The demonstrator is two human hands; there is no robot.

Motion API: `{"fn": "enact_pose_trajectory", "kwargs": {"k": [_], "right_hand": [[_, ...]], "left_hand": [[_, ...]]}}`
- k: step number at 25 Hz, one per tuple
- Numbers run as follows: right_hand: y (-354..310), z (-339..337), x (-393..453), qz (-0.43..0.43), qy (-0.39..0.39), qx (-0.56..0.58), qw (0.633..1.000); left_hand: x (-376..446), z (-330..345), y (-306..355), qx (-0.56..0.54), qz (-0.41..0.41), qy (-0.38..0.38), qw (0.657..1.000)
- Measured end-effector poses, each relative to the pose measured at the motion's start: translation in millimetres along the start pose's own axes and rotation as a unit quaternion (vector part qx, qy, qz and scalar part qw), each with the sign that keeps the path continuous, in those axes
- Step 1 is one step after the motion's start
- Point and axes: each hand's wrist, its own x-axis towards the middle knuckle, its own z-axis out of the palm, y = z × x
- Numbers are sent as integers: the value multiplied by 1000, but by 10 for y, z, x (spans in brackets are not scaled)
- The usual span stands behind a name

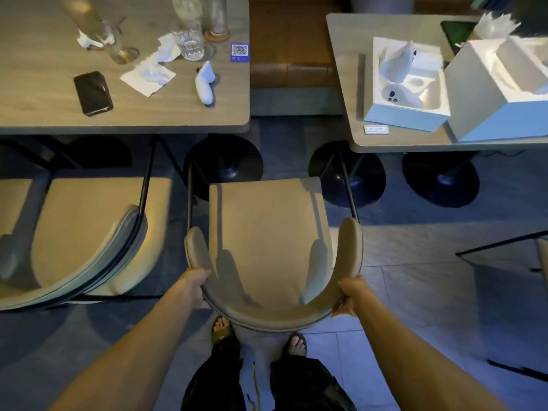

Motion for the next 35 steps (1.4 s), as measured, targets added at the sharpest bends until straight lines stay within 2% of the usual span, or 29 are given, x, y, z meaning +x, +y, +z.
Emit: {"fn": "enact_pose_trajectory", "kwargs": {"k": [14,23,29,32,34,35], "right_hand": [[-495,1158,-211,-15,-11,-15,1000],[-469,1194,-207,-26,-3,-15,1000],[-485,1347,-303,-30,69,-62,995],[-485,1537,-438,-84,155,-172,969],[-437,1669,-554,-157,169,-324,917],[-434,1774,-627,-191,155,-388,888]], "left_hand": [[411,-848,920,16,34,5,999],[465,-934,978,13,16,-15,1000],[494,-977,935,0,9,-32,999],[474,-1027,916,37,30,-21,999],[490,-1110,913,167,102,69,978],[509,-1189,930,247,157,137,946]]}}
